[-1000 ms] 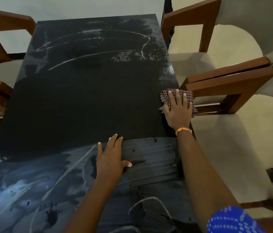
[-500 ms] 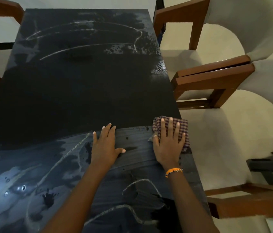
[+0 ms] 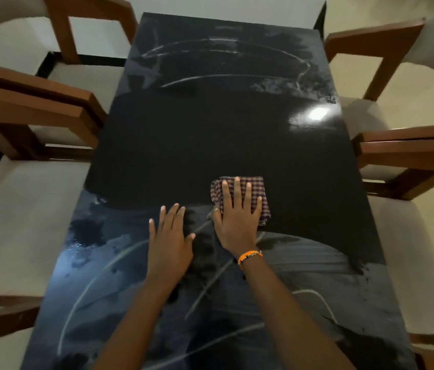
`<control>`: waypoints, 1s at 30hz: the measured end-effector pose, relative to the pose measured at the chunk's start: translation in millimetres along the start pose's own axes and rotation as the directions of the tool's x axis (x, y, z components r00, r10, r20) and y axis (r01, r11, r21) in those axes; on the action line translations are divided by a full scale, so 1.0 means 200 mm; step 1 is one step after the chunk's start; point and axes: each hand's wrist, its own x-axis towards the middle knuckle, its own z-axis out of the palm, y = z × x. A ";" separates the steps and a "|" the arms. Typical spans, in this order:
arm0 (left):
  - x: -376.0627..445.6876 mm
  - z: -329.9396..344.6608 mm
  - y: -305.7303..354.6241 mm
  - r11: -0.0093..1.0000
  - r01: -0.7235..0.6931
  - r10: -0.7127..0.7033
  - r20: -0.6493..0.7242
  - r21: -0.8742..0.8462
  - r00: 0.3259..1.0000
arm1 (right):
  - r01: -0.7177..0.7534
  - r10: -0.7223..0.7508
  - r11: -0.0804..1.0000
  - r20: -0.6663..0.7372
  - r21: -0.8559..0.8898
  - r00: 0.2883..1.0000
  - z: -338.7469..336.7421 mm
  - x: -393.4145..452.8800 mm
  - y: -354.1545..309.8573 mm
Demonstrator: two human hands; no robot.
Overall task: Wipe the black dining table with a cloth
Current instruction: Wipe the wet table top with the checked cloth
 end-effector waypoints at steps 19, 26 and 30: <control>-0.11 -0.42 -1.09 0.873 0.283 -0.297 0.026 -0.397 0.954 | 0.516 -0.511 0.856 0.108 -0.019 0.853 0.32 0.30 -1.30; -0.19 -0.40 -1.11 0.823 0.212 -0.203 0.076 -0.527 0.976 | 0.514 -0.502 0.857 0.165 -0.041 0.849 0.30 0.44 -1.32; -0.24 -0.39 -1.12 0.747 0.256 -0.248 0.100 -0.613 0.964 | 0.533 -0.525 0.846 0.148 -0.016 0.838 0.33 0.17 -1.30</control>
